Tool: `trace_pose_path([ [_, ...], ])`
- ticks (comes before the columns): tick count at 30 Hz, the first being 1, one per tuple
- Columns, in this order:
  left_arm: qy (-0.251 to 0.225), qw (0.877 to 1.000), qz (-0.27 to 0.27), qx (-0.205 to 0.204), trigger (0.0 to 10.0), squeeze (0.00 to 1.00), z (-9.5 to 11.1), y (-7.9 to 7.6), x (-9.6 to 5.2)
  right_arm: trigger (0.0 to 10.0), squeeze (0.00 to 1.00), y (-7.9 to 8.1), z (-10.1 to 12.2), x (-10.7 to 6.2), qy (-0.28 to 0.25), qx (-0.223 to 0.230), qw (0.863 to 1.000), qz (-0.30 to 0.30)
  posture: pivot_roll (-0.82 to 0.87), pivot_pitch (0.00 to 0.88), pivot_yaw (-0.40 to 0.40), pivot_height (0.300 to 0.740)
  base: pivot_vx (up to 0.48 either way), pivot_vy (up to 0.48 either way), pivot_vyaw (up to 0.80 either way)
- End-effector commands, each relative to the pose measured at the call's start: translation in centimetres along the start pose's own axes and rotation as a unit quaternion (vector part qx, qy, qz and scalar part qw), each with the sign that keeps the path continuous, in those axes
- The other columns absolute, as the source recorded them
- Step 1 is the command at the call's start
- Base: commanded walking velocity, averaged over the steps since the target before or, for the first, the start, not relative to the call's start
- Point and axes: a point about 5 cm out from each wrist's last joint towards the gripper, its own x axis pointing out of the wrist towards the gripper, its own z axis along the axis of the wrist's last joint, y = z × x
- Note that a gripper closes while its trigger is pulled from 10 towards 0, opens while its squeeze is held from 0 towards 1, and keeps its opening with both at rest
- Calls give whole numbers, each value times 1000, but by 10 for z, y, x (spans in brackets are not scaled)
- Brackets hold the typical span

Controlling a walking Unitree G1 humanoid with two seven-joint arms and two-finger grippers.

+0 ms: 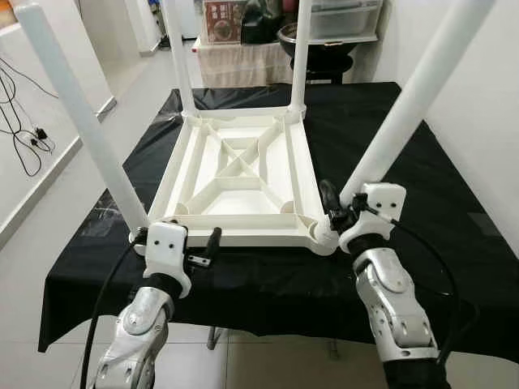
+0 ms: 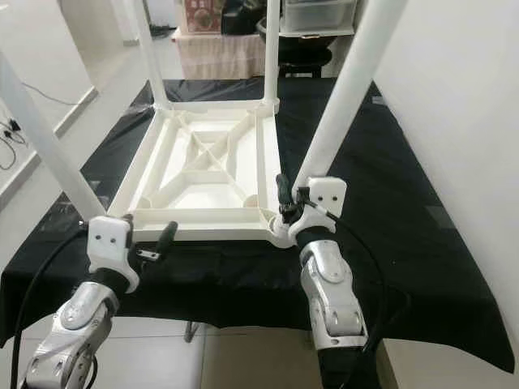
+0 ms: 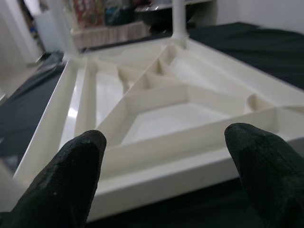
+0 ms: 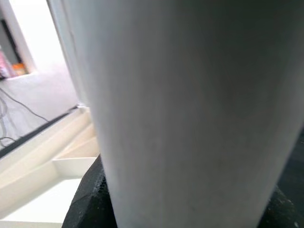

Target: Building children table

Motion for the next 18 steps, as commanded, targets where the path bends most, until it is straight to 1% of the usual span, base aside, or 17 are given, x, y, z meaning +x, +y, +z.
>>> trace_pose_path([
  [1,-10,1000,-6,-2,10000,0,3,1,0,10000,0,5,9,8,-22,4,1000,13,-18,113,62,740,0,0,0],
  [2,-10,1000,-6,-2,10000,0,3,1,0,10000,0,5,9,8,-22,4,1000,13,-18,113,62,740,0,0,0],
  [3,-10,1000,-13,-7,10000,0,4,-2,0,10000,0,3,16,17,-33,-5,999,10,-18,123,58,740,0,0,0],
  [4,-10,1000,-13,-7,10000,0,4,-2,0,10000,0,3,16,17,-33,-5,999,10,-18,123,58,740,0,0,0],
  [5,-11,1000,-18,-9,10000,0,4,-4,0,10000,0,1,21,22,-40,-12,999,6,-18,123,58,740,0,0,0],
  [7,-18,999,-40,-14,10000,0,10,-13,-1,10000,0,-3,37,37,-54,-36,998,-1,4,166,44,740,0,0,0],
  [8,-18,999,-40,-14,10000,0,10,-13,-1,10000,0,-3,37,37,-54,-36,998,-1,4,166,44,740,0,0,0],
  [9,-23,998,-47,-18,10000,0,14,-16,-1,10000,0,-4,44,42,-62,-51,997,-3,9,180,41,740,0,0,0],
  [10,-23,998,-47,-18,10000,0,14,-16,-1,10000,0,-4,44,42,-62,-51,997,-3,9,180,41,740,0,0,0],
  [11,-27,998,-50,-20,10000,0,17,-18,-1,10000,0,-4,49,47,-67,-63,996,-1,10,186,41,740,0,0,0],
  [12,-29,998,-54,-20,10000,0,20,-20,-3,10000,0,-1,55,51,-67,-56,996,17,13,211,38,740,0,0,0],
  [13,-30,998,-57,-20,10000,0,21,-21,-4,10000,0,1,58,54,-66,-49,996,31,13,211,38,740,0,0,0],
  [14,-30,998,-57,-20,10000,0,21,-21,-4,10000,0,1,58,54,-66,-49,996,31,13,211,38,740,0,0,0],
  [15,-29,997,-62,-22,10000,0,22,-22,-6,10000,0,8,63,57,-68,-24,995,67,22,237,35,740,0,0,0],
  [16,-29,997,-66,-24,10000,0,23,-24,-9,10000,0,16,68,59,-75,-13,991,107,29,254,34,740,0,0,0],
  [17,-29,997,-66,-24,10000,0,23,-24,-9,10000,0,16,68,59,-75,-13,991,107,29,254,34,740,0,0,0],
  [18,-28,997,-68,-25,10000,0,24,-25,-12,10000,0,21,71,60,-81,-9,988,131,32,258,34,740,0,0,0],
])
